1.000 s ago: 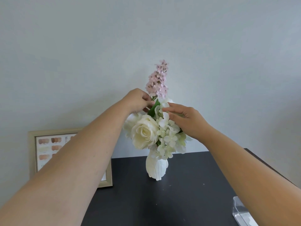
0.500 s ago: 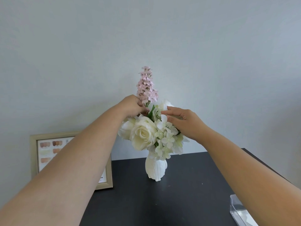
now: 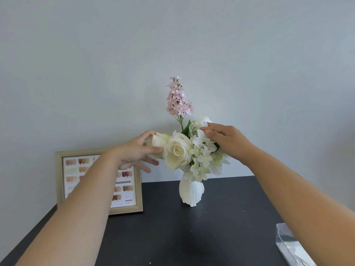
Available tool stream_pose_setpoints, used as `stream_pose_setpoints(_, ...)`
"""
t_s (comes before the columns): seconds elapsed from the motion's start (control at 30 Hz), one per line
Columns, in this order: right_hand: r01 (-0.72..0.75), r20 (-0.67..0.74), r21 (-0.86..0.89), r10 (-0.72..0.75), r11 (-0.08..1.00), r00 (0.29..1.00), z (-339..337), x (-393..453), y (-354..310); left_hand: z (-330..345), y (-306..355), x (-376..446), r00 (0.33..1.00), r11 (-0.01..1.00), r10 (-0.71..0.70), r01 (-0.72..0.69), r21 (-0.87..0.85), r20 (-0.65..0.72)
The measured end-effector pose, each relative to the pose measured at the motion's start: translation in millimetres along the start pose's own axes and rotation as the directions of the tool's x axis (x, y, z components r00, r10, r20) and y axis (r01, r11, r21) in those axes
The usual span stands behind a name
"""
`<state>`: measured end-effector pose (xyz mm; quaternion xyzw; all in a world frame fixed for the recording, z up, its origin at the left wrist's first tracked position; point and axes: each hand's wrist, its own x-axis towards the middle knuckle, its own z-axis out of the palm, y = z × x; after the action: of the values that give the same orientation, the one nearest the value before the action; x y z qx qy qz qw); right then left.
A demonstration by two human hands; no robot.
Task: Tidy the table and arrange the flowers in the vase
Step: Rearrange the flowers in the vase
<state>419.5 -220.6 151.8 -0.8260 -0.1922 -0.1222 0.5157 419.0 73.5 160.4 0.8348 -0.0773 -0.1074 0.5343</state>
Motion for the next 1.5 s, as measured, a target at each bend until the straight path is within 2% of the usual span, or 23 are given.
stream_pose_setpoints(0.1, 0.014, 0.0, -0.013, -0.014, 1.0, 1.0, 1, 0, 0, 4, 4, 10, 0.98, 0.989, 0.138, -0.145, -0.039, -0.144)
stream_pose_setpoints(0.2, 0.012, -0.009, -0.031, -0.012, 0.999, 1.0, 2, 0, 2, 6, 21, 26, 0.964, 0.979, 0.204, -0.204, 0.013, -0.174)
stream_pose_setpoints(0.33, 0.005, -0.013, -0.041, -0.005, 0.999, 1.0, 4, -1, 2, 14, 37, 43, 0.952, 0.975, 0.216, -0.201, 0.092, -0.215)
stream_pose_setpoints(0.6, 0.02, -0.007, -0.025, -0.02, 0.999, 1.0, 7, -4, 2, 17, 55, 45, 0.901, 0.967, 0.255, -0.236, 0.097, -0.351)
stream_pose_setpoints(0.73, 0.025, -0.013, -0.016, -0.025, 1.0, 1.0, 6, -6, 2, -2, 79, 33, 0.84, 0.939, 0.304, -0.343, -0.006, -0.451)
stream_pose_setpoints(0.83, 0.026, -0.012, -0.015, -0.026, 1.0, 1.0, 6, -7, 2, -10, 100, 26, 0.786, 0.907, 0.362, -0.422, -0.006, -0.501)
stream_pose_setpoints(0.9, 0.028, -0.015, -0.025, -0.028, 0.999, 0.999, 7, -7, 2, -4, 108, 26, 0.774, 0.897, 0.384, -0.443, 0.002, -0.503)
stream_pose_setpoints(1.23, 0.012, 0.0, -0.025, -0.012, 1.0, 1.0, 5, -7, 0, 38, 81, 39, 0.867, 0.943, 0.323, -0.261, 0.206, -0.381)
stream_pose_setpoints(1.4, 0.002, -0.011, -0.036, -0.002, 0.999, 1.0, 6, -7, -1, 44, 70, 36, 0.898, 0.873, 0.332, -0.176, 0.455, -0.29)
stream_pose_setpoints(1.5, -0.03, -0.042, -0.041, 0.028, 0.999, 0.999, 8, -8, -4, 41, 69, 30, 0.935, 0.878, 0.276, -0.151, 0.455, -0.222)
